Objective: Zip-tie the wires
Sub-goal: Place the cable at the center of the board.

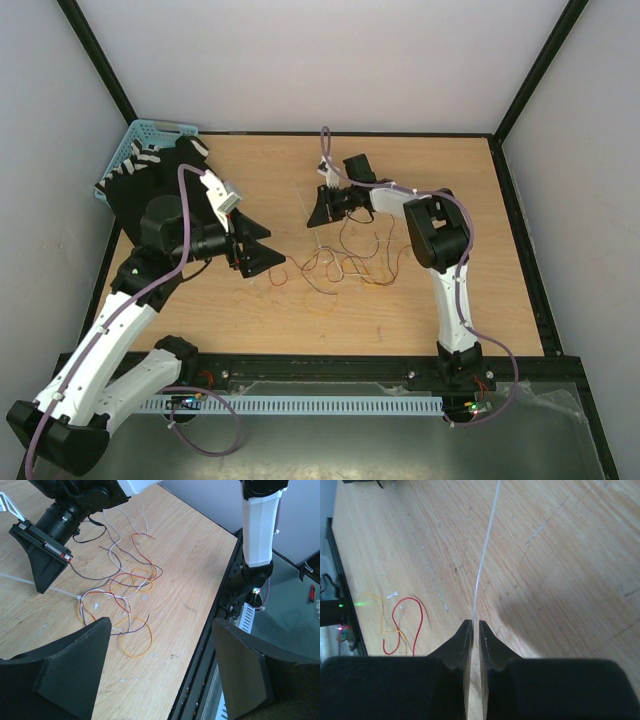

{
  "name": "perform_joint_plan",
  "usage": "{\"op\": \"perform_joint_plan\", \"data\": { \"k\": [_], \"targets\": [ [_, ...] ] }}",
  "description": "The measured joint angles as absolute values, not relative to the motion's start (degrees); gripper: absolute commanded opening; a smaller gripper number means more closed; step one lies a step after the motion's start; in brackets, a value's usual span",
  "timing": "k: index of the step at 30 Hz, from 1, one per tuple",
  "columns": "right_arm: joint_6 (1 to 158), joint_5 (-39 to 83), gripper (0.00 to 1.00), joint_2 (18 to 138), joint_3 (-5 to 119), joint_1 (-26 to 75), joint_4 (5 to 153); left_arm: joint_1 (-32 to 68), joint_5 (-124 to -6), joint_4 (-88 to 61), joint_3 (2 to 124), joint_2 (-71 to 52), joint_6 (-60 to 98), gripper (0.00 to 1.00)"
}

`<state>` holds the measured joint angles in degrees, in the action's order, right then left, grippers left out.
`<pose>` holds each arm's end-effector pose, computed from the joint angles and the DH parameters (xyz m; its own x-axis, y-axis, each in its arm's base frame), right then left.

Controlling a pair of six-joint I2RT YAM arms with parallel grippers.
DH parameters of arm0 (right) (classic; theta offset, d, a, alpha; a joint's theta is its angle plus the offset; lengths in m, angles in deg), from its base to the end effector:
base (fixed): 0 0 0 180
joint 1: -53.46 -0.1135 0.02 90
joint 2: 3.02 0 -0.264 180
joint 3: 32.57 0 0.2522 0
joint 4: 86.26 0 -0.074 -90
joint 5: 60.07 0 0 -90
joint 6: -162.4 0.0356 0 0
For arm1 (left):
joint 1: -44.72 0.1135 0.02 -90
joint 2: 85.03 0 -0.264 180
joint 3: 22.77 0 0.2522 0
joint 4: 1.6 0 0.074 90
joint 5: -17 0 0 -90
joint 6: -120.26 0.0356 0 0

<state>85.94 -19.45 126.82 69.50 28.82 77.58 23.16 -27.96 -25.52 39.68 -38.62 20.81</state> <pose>0.4271 0.2256 0.1313 -0.7930 -0.1960 -0.5769 -0.5993 0.4215 0.6806 0.1568 -0.0890 0.3608 -0.2754 -0.0159 -0.9612 0.8782 0.4025 -0.2583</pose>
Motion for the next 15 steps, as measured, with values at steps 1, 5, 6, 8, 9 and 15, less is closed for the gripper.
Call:
{"op": "perform_joint_plan", "data": {
  "k": [1,5,6,8,9,15],
  "targets": [
    [85.2,-18.8,0.33,126.8,70.0,28.8,76.7,23.2,-28.1,-25.5,39.7,-38.6,20.8,0.88],
    [83.2,-15.9,0.55,126.3,70.7,28.8,74.0,23.2,-29.4,-25.6,39.7,-39.1,20.7,0.99],
    [82.6,-15.1,0.60,125.9,70.7,28.8,73.2,23.2,-30.1,-25.6,39.7,-39.3,20.7,0.99],
    [81.9,-13.0,0.70,124.7,70.7,28.9,71.7,23.2,-31.3,-25.6,39.7,-39.7,20.7,0.99],
    [81.3,-11.8,0.74,124.0,70.9,28.9,70.7,23.2,-32.0,-25.6,39.7,-40.0,20.7,0.99],
    [76.4,-0.5,0.85,114.4,71.9,30.1,65.7,24.5,-34.1,-26.5,40.9,-39.8,20.5,0.99]
  ]
}}
